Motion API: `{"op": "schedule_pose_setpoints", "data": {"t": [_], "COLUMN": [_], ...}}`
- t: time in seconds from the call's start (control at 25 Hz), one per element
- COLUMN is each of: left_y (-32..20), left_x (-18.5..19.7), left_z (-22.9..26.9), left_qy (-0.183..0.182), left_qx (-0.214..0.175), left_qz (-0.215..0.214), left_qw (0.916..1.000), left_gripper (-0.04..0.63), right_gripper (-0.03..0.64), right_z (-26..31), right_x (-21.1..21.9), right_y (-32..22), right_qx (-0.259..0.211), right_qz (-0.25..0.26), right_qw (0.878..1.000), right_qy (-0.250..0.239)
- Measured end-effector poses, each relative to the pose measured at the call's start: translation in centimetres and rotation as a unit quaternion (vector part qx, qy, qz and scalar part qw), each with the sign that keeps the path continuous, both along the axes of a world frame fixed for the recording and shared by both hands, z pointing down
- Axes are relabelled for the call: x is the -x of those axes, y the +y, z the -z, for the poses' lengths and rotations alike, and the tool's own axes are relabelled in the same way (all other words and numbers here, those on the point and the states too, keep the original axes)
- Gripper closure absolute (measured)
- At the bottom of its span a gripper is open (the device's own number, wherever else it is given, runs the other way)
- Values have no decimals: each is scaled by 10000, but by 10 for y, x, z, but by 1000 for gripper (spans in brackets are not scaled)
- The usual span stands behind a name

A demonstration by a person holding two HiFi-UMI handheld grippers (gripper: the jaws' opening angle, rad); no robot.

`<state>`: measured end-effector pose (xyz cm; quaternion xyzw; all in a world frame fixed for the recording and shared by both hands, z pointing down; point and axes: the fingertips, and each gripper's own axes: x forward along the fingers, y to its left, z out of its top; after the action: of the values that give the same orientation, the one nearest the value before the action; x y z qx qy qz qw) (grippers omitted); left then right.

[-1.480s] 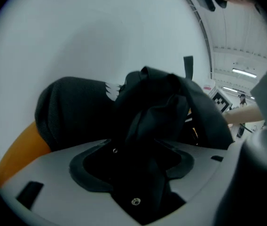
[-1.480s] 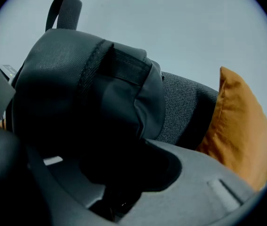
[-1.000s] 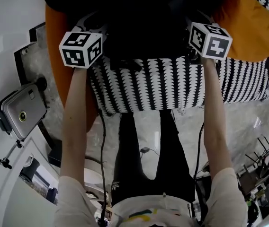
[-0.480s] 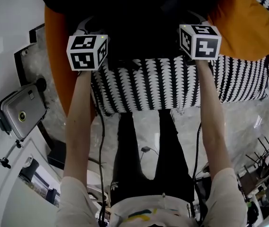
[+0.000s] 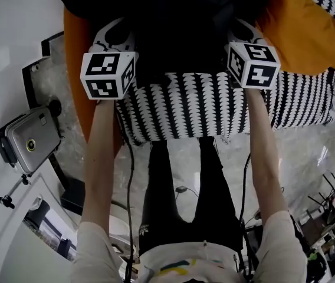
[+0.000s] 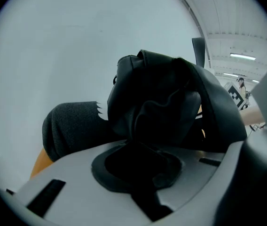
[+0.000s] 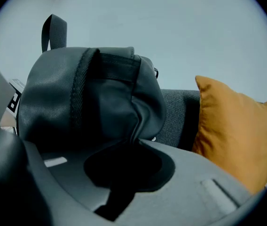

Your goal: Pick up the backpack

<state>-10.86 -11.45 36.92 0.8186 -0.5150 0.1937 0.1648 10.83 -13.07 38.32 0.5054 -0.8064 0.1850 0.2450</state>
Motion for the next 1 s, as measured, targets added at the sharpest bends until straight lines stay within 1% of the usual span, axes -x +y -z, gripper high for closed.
{"op": "schedule_pose_setpoints", "data": {"t": [0.16,0.36,0.52,0.68,0.8,1.0], "left_y": [3,3,-3,-8,-6,-3], "left_x": [1,-1,-2,-7,-9,-15], "left_z": [30,52,93,122,159,228], "left_qy": [66,48,210,200,226,217], "left_qx": [-301,-474,-799,-990,-1199,-1523], "left_qz": [57,95,233,320,344,228], "left_qw": [9995,9988,9963,9944,9919,9878], "left_gripper": [552,552,552,552,552,552], "right_gripper": [578,578,578,580,580,580], "right_z": [27,46,96,120,152,218], "right_x": [1,-1,-2,-7,-9,-15], "right_y": [9,10,-2,-2,2,6], "right_qx": [-332,-554,-987,-1219,-1426,-1766], "right_qz": [-46,-37,25,-27,-64,-213], "right_qw": [9994,9984,9951,9925,9897,9839], "right_qy": [-63,-103,61,-66,-137,-151]}}
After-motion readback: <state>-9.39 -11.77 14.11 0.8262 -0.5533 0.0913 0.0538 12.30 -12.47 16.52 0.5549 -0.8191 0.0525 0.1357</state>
